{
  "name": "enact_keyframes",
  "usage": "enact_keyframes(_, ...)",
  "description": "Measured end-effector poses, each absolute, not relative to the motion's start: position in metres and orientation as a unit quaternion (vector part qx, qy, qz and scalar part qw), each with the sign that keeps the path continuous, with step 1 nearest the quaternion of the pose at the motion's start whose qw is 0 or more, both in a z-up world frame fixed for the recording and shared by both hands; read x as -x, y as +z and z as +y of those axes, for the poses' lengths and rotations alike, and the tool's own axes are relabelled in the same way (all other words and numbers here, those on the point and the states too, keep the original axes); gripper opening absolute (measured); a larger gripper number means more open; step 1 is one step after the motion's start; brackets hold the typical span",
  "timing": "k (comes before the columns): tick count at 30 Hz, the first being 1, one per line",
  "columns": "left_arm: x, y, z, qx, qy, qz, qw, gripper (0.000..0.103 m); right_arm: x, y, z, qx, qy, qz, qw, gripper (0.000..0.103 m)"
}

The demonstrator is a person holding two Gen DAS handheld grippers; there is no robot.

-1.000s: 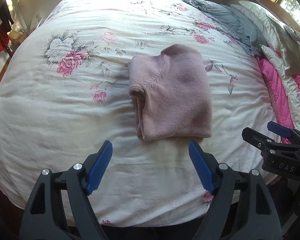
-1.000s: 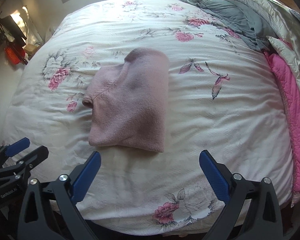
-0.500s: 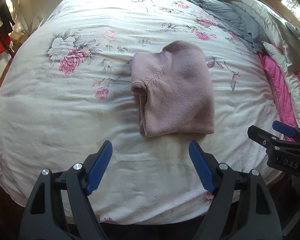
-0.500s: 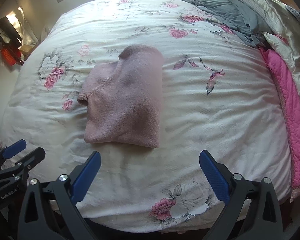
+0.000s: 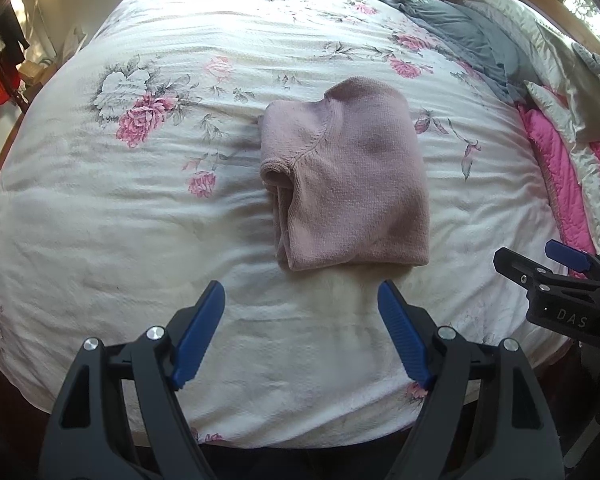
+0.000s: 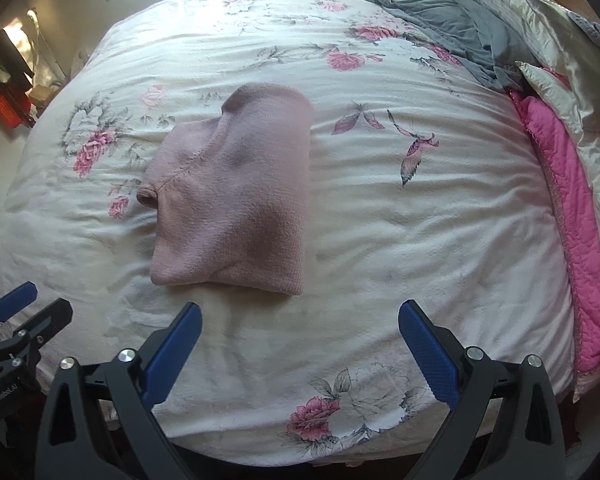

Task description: Fold small clothes

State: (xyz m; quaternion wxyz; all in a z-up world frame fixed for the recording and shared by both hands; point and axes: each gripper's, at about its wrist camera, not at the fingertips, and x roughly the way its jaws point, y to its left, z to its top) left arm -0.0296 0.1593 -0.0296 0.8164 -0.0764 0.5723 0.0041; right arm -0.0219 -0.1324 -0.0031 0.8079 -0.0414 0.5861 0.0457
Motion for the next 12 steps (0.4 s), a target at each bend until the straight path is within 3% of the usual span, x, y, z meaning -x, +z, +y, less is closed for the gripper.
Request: enact_keyframes(12,0.0292,-0.0289,0.1576,0.08,0.004,0.571,0.817,0.079,0.0196,-0.0057,-0.1303,0.05,0.037,0.591,0.804,0.099)
